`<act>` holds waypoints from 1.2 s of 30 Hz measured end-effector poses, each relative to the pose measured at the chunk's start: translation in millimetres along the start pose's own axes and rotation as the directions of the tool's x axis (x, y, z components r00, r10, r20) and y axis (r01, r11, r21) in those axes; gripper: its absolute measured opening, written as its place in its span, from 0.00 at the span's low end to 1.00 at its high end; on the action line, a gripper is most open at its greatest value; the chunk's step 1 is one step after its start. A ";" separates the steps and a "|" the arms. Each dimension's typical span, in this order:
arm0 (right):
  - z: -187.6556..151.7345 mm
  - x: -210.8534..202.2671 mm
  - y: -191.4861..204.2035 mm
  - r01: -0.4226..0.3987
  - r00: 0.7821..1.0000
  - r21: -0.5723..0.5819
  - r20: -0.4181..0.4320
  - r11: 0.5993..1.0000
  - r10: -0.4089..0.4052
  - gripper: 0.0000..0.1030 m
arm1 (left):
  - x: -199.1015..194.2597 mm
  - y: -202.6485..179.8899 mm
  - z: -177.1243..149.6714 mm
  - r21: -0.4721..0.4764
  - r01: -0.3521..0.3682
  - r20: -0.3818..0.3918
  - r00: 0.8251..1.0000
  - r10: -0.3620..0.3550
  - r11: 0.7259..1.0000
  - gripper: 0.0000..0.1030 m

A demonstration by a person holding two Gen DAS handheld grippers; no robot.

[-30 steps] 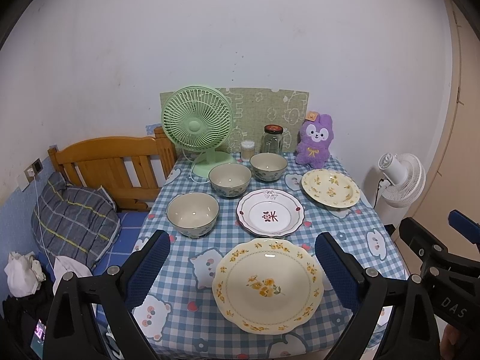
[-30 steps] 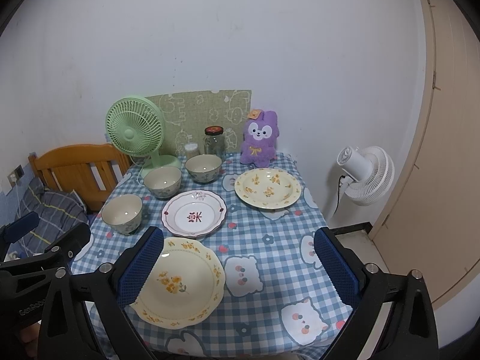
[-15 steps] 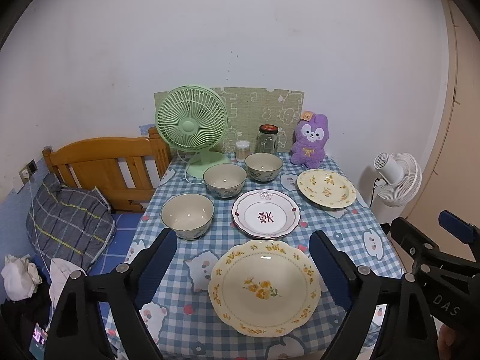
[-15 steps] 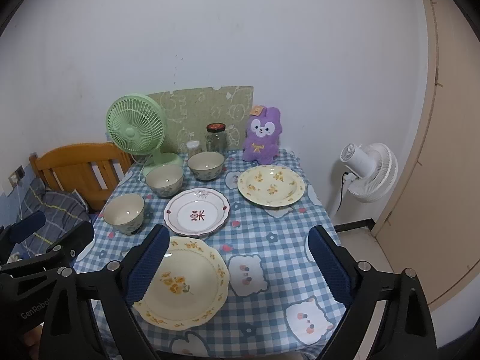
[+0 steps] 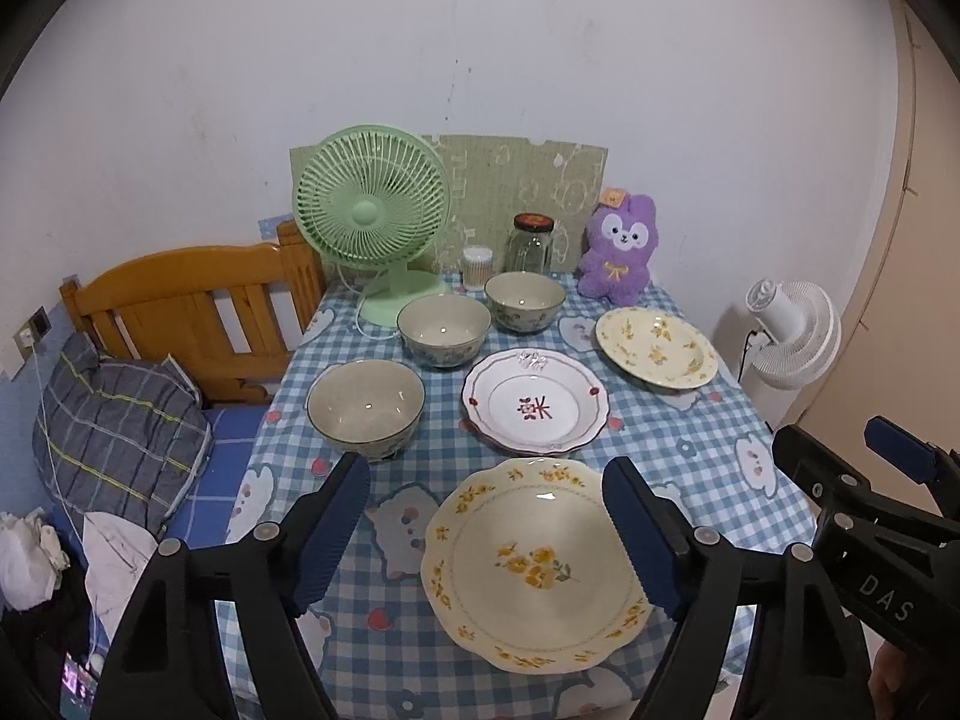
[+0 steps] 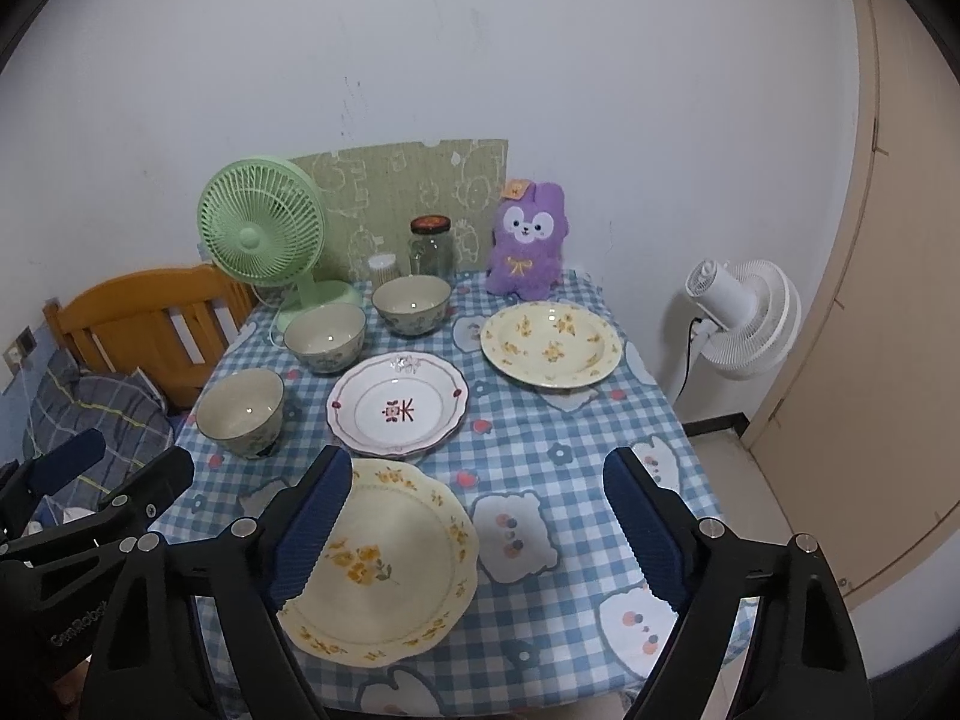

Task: Organize plates and bowls
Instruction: 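Move both grippers forward to the rim of the large yellow-flowered plate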

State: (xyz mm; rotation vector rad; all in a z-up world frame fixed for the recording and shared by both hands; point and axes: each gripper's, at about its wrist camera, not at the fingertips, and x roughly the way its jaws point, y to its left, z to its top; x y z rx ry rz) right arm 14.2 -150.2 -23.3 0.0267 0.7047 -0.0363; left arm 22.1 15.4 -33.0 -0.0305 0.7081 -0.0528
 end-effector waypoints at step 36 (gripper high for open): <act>-60.3 173.8 18.5 -0.050 0.957 -0.012 -0.286 0.999 0.044 0.78 | 158.8 20.9 -66.9 -0.033 -0.104 -0.299 0.950 0.089 0.994 0.68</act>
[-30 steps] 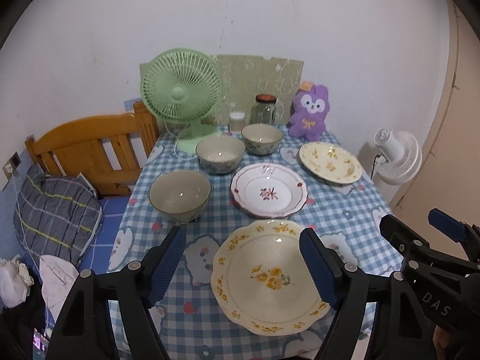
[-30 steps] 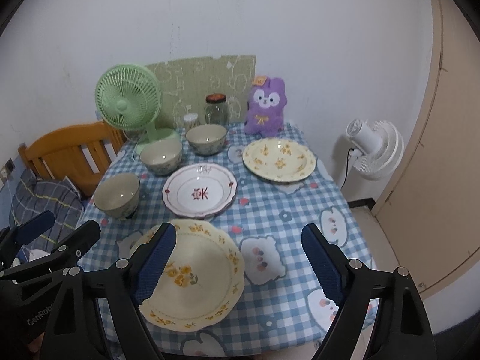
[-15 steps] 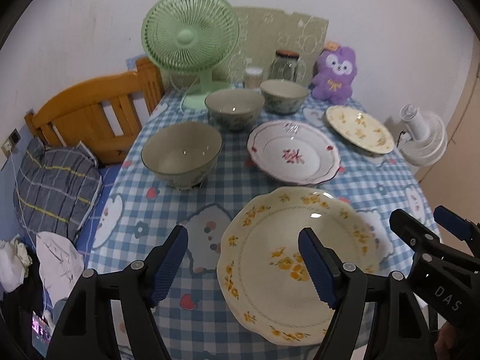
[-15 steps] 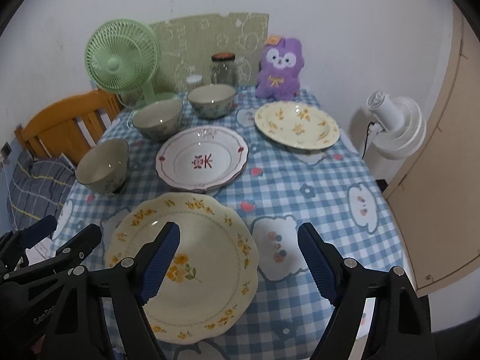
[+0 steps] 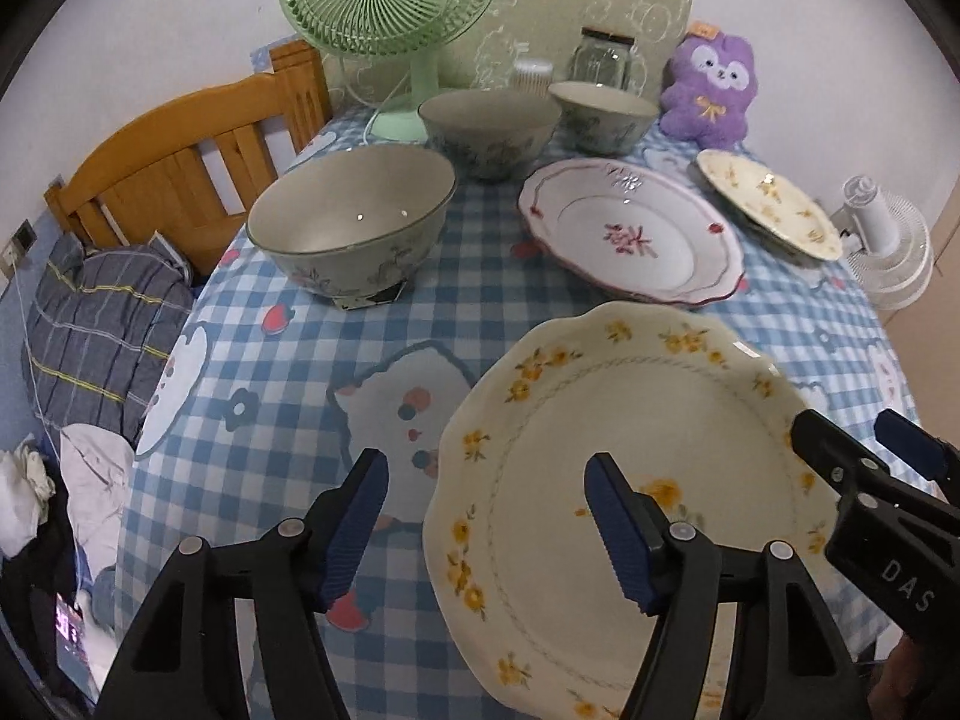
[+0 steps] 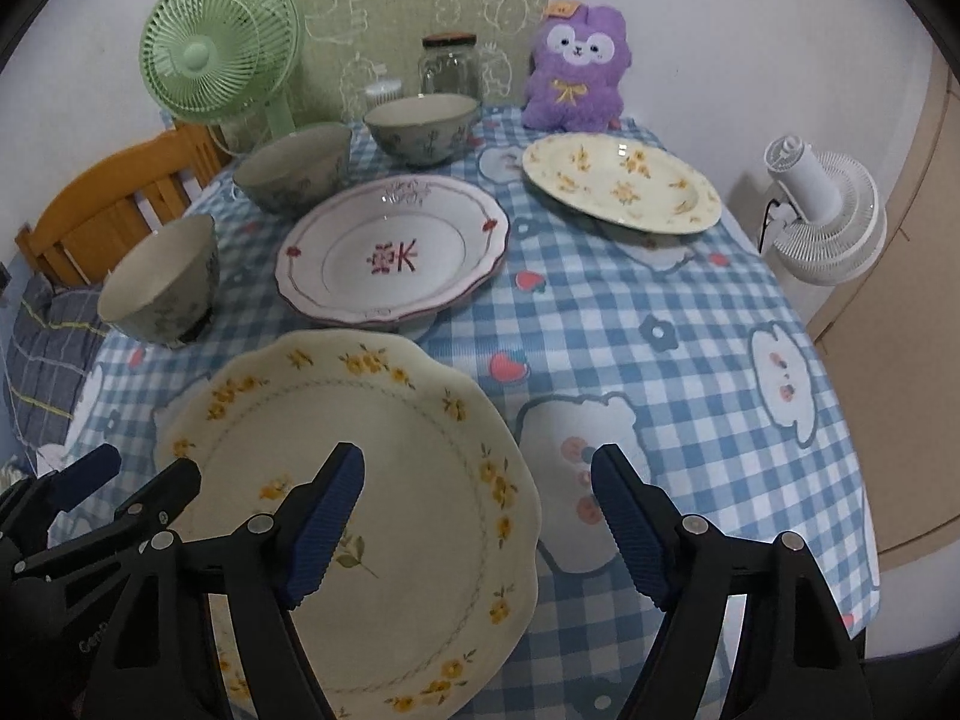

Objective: Organize plates and bowls

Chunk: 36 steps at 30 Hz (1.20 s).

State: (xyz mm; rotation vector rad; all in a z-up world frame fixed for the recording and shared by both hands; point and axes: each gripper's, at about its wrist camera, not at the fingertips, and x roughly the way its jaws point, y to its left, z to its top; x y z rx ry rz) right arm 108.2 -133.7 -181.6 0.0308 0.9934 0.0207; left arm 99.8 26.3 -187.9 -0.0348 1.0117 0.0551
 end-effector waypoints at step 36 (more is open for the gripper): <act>-8.0 46.3 -6.5 0.043 0.993 0.021 -0.112 0.999 -0.041 0.47 | 37.0 -5.4 -7.2 0.026 0.041 -0.110 0.993 -0.038 0.999 0.51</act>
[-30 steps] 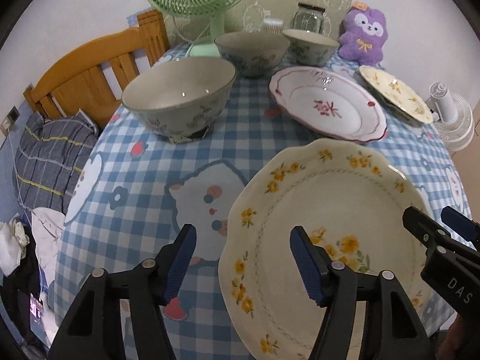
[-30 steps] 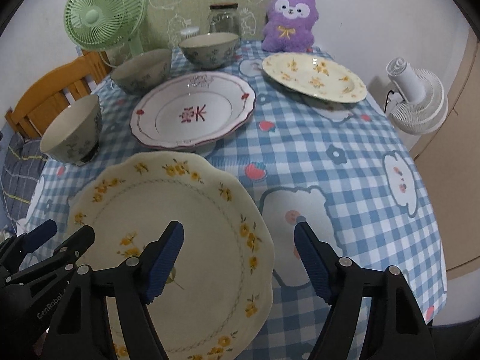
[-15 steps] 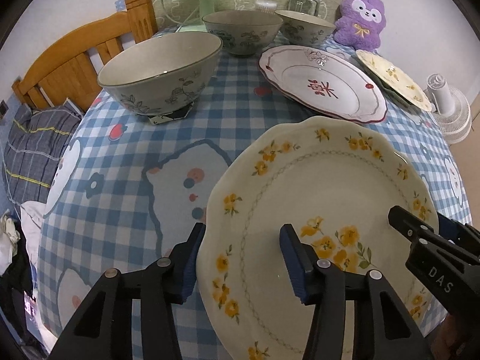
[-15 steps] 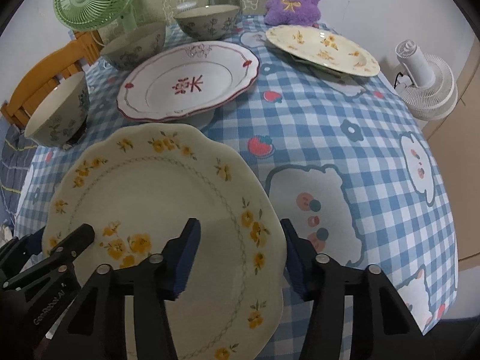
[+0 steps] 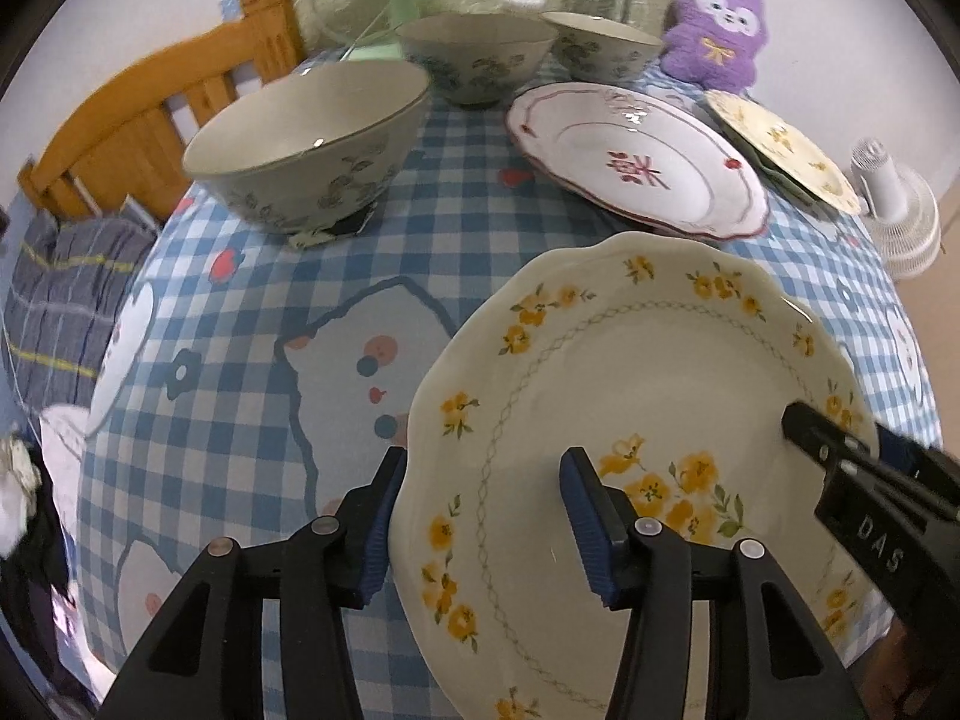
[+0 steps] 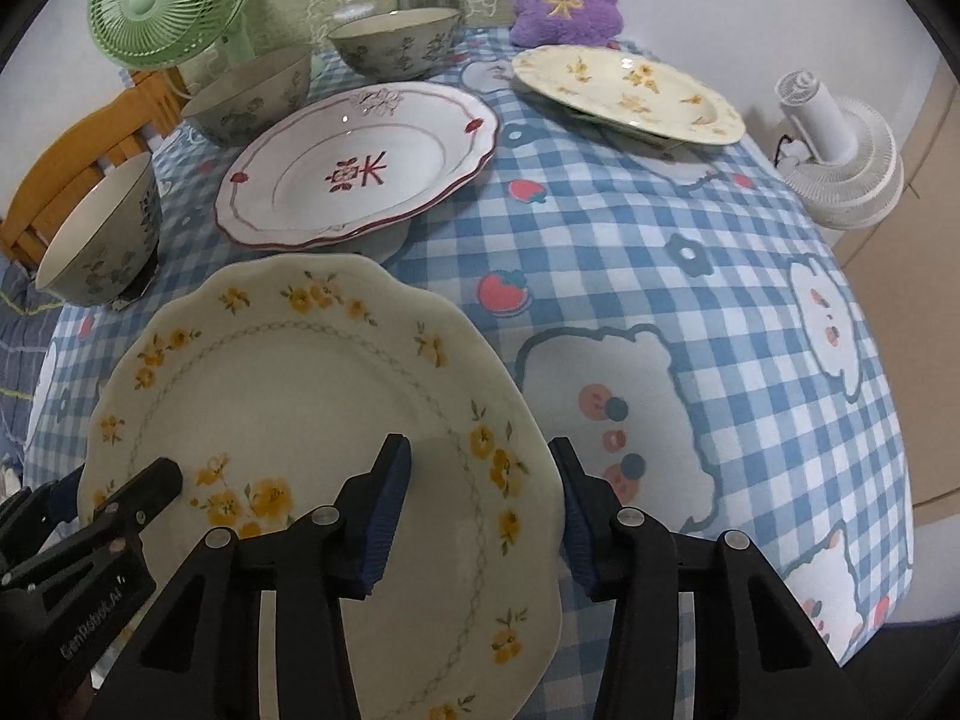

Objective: Organize plates and bowls

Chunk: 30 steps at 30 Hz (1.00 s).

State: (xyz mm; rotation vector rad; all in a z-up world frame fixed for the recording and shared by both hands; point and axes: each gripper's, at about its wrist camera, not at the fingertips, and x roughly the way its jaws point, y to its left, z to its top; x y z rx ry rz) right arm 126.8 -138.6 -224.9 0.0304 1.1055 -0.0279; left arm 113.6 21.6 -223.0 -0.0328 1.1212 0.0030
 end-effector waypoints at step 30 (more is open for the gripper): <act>17.4 -11.4 -120.5 0.022 0.999 0.002 0.031 1.000 -0.022 0.43 | -9.2 -119.8 9.7 0.008 -0.009 0.028 1.000 0.009 1.000 0.47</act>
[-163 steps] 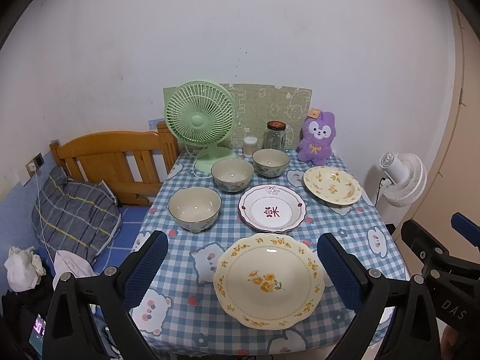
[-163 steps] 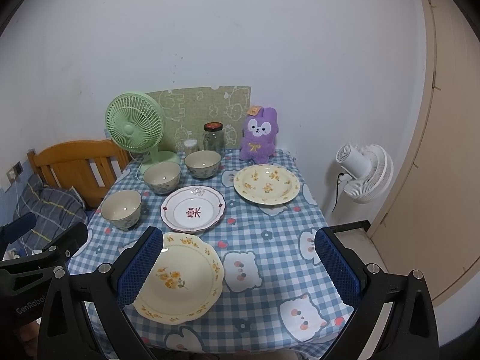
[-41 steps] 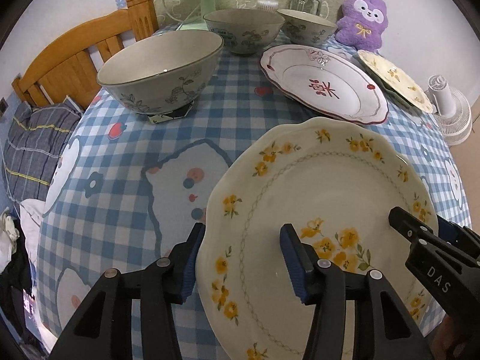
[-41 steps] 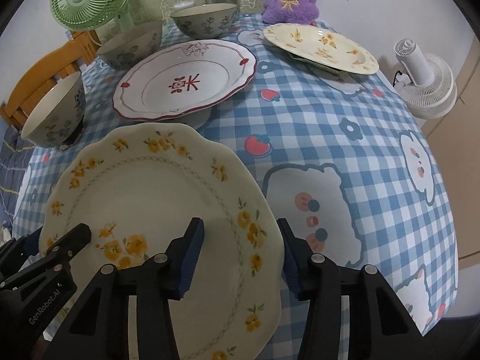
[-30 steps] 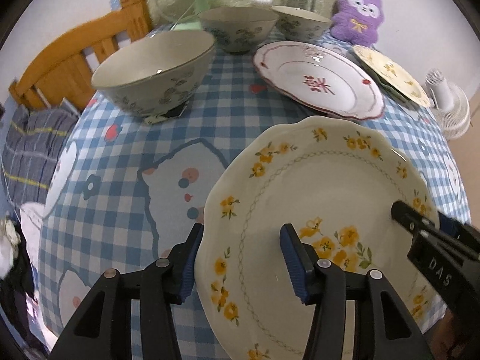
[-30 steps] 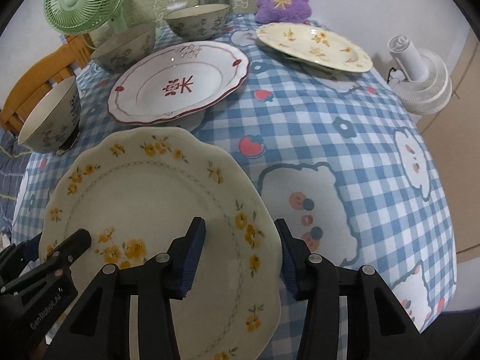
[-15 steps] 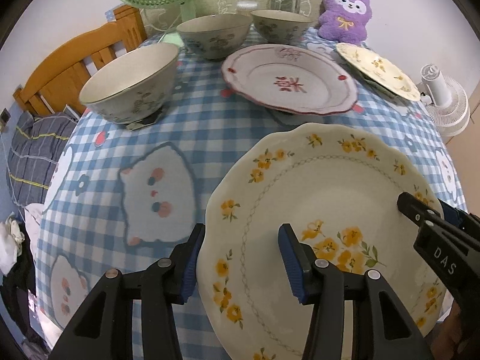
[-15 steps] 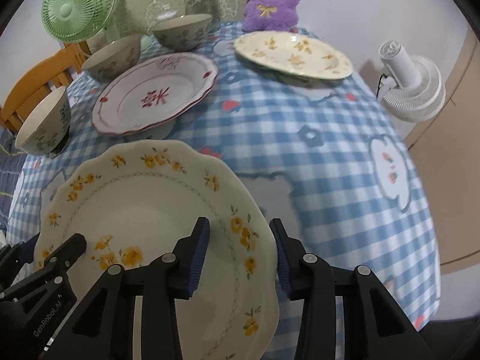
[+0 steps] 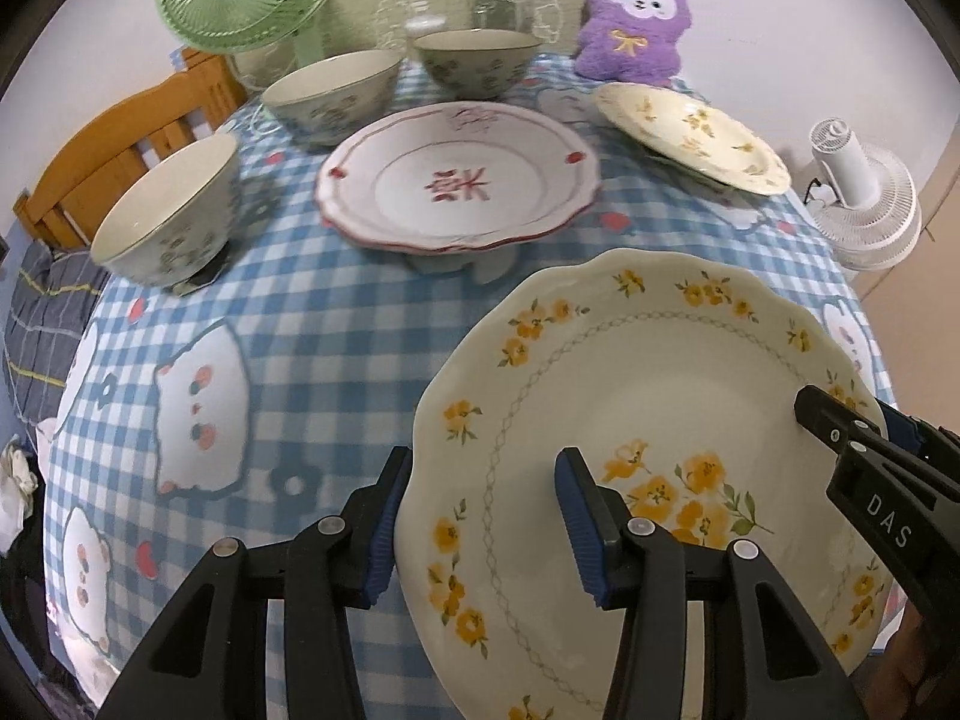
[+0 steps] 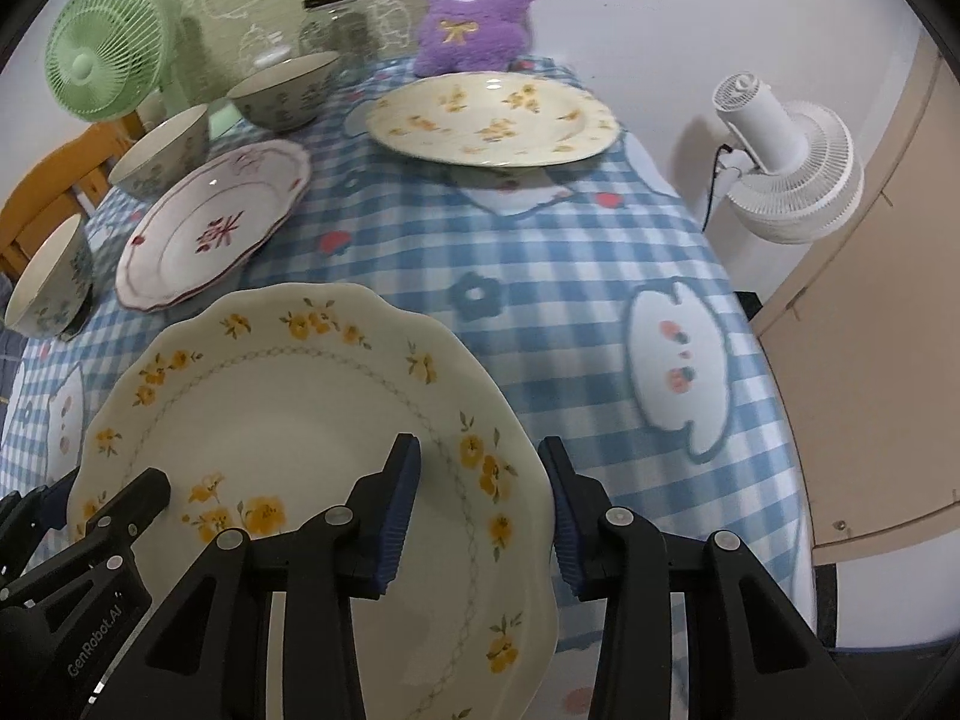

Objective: Organize plates and bowls

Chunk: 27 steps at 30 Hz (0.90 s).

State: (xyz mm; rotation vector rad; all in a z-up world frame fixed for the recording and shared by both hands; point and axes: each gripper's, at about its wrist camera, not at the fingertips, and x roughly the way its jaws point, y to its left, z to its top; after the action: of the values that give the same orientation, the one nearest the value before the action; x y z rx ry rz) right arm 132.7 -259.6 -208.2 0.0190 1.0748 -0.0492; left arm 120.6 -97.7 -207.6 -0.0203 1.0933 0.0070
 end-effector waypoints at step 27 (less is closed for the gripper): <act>3.1 18.6 -86.6 0.017 1.000 0.044 -0.011 0.999 -0.017 0.42 | 15.7 -84.7 6.4 0.063 0.007 0.010 1.000 -0.008 0.998 0.47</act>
State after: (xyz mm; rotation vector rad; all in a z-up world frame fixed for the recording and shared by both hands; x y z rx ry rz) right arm 139.9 -346.8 -222.3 0.0499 1.0849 -0.0880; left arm 134.8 -182.4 -217.5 0.0322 1.0831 -0.0336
